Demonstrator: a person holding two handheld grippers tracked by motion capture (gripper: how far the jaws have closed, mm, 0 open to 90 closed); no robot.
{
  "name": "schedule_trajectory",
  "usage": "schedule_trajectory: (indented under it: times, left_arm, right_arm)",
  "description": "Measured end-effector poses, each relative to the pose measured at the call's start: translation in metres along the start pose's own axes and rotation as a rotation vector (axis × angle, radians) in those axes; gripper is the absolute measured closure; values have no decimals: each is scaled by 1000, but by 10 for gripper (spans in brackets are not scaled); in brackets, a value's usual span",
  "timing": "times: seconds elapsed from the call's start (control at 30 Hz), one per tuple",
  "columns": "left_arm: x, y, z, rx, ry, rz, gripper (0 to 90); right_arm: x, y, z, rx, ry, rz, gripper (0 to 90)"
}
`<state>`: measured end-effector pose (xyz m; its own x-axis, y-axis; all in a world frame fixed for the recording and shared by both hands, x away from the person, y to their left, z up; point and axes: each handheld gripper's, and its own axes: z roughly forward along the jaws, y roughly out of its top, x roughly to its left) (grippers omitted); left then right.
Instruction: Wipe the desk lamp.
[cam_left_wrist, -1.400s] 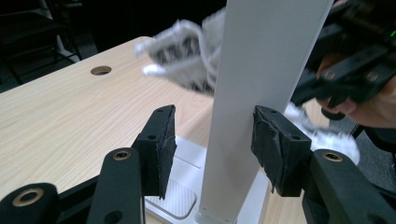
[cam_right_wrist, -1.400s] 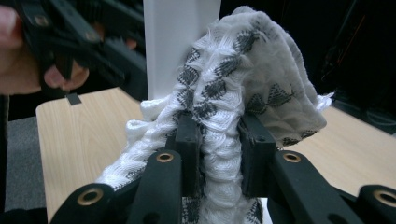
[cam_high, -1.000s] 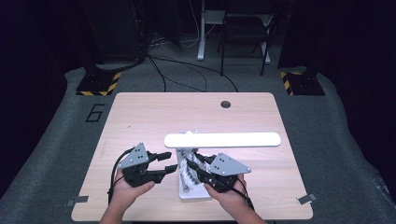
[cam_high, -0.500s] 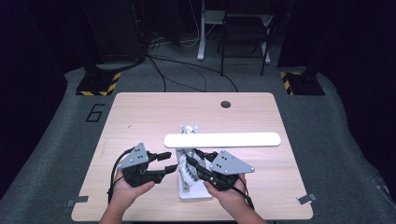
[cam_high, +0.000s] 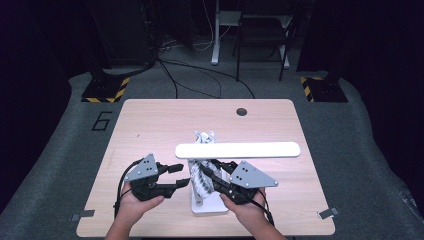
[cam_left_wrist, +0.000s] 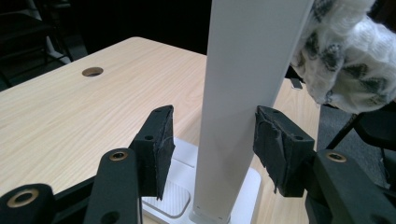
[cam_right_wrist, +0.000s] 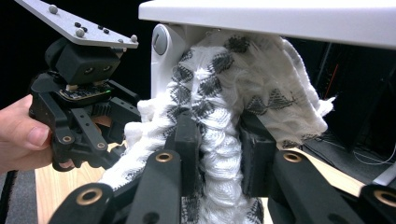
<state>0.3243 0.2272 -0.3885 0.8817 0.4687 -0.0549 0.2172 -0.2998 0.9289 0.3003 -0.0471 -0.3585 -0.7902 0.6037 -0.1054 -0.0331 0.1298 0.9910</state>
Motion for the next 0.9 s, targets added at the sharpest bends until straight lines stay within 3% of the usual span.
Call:
schedule_trajectory:
  times: [0.2, 0.27, 0.53, 0.67, 0.73, 0.8, 0.9]
  left_arm:
    - [-1, -1, 0, -13, -42, 5, 470]
    - [-3, -1, 5, 4, -54, 9, 445]
    - [-6, -4, 25, 49, -57, 25, 434]
    - [-5, -6, 32, 48, -58, 33, 436]
    - [-3, -6, 35, 55, -57, 55, 436]
    - [-4, -8, 38, 51, -61, 33, 437]
    - [-3, -9, 42, 63, -64, 39, 449]
  right_arm:
    - [-1, 0, -1, 0, -1, -8, 719]
    - [-1, 0, -1, 3, 1, -7, 719]
    - [-1, -1, -1, -1, -2, 1, 718]
    - [0, -1, 0, -1, -1, 4, 718]
    - [0, -1, 0, -3, -2, -1, 718]
    - [0, -1, 0, -2, -1, 1, 718]
    - [0, -2, 0, -4, -1, 5, 718]
